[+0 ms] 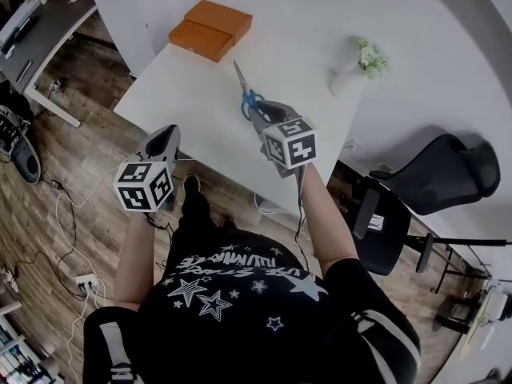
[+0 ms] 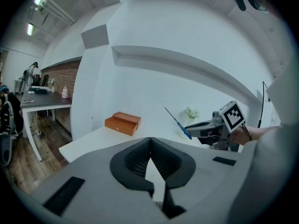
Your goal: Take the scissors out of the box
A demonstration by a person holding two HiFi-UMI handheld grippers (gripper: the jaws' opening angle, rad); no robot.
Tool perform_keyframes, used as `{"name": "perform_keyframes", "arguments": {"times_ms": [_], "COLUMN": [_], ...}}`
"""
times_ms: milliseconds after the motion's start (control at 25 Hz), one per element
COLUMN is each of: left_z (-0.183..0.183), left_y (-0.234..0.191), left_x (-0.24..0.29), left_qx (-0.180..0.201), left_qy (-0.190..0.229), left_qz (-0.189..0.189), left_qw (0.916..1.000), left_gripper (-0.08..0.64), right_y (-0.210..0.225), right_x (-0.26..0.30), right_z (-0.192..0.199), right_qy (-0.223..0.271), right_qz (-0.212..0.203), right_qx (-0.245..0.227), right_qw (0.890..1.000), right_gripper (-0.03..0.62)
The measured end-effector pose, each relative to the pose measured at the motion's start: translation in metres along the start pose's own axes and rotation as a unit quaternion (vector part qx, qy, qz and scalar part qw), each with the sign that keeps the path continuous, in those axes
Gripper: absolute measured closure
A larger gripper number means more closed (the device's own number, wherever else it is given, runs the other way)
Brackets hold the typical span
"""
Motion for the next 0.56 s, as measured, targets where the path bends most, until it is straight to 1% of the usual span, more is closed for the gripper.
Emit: {"name": "perform_keyframes", "arguments": {"times_ms": [240,400,560], "left_z": [0.011,0.019,0.024], "left_y": [0.018,0.027,0.034], "left_x": [-0.005,-0.007,-0.007], "left_qx": [0.003,0.005,0.005], "left_qy": [-0.002,-0.008,-0.01], "left_qz": [-0.001,-0.002,-0.004], "left_qw": [1.0,1.0,0.9999], "left_gripper": [0.545,0.545,0.545], "right_y": [-0.002,-0.002,0.002], "right_x": [-0.019,-0.028,-0.037], "right_z": [0.024,0.037,0.044], "right_qy": [0.001,-0.007,-0.004], "right_qz": [-0.004,-0.009,-0.014], "right_qx": [0.016,0.01,0.013], "right_qw": [1.0,1.0,1.0], "right_gripper": [0.492,0.492,0.492]}}
Point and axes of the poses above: the fingertips, and each gripper's own axes: x forward along the fingers, y to its right, z out of its underside, the point moved 3 cm from there along -x, backward along the fingers, and after that the axes turned 4 degrees about -x, right-handed, at the moved point
